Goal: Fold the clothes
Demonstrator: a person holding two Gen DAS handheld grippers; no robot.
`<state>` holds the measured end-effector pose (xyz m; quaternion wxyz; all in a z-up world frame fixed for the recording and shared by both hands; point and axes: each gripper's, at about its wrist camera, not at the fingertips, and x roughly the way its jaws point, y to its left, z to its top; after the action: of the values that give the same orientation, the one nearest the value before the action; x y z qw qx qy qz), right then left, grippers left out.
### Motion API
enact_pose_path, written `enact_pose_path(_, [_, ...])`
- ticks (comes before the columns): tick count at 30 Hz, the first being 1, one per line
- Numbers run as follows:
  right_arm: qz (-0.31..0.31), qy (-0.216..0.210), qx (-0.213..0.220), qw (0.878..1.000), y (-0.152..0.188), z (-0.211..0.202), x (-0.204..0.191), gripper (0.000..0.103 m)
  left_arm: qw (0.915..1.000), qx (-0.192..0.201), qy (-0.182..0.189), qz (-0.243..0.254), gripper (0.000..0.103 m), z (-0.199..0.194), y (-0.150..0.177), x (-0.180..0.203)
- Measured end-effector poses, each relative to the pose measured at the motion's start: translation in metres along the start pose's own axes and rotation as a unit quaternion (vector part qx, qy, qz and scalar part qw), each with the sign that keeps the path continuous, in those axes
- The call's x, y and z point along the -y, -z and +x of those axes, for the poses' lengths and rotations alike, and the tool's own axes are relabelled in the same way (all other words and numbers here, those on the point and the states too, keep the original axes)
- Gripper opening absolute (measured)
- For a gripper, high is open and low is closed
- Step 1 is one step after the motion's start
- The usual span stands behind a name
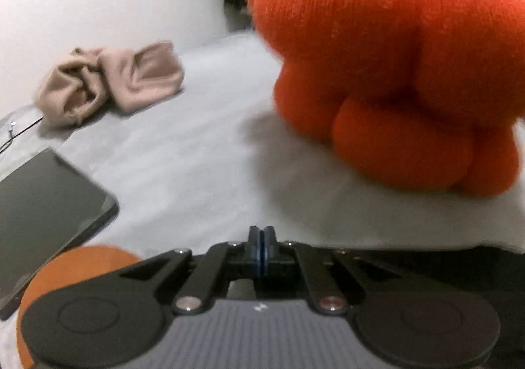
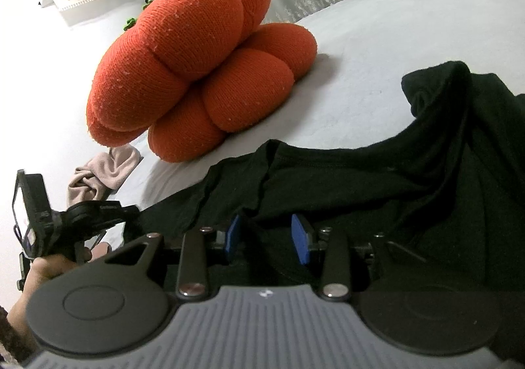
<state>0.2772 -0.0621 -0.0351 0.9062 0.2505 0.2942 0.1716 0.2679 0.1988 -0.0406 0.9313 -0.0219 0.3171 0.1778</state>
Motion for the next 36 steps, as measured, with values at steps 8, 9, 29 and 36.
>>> enact_pose_path(8, [0.0,-0.001,-0.001,1.0,0.0,0.001,0.0,0.041,0.9978,-0.023,-0.062,-0.011,0.032,-0.018,-0.015,0.011])
enact_pose_path(9, [0.0,-0.001,-0.002,1.0,0.0,0.001,0.0,0.041,0.998,-0.016,-0.059,-0.015,0.037,-0.025,-0.017,0.015])
enact_pose_path(29, [0.028,-0.011,-0.006,1.0,-0.005,-0.003,0.003,0.043,0.981,0.062,0.088,0.161,0.0,-0.006,0.002,0.115])
enact_pose_path(36, [0.028,-0.01,-0.006,1.0,-0.005,-0.005,0.003,0.043,0.9915,0.003,0.053,0.119,0.029,-0.003,-0.015,0.117])
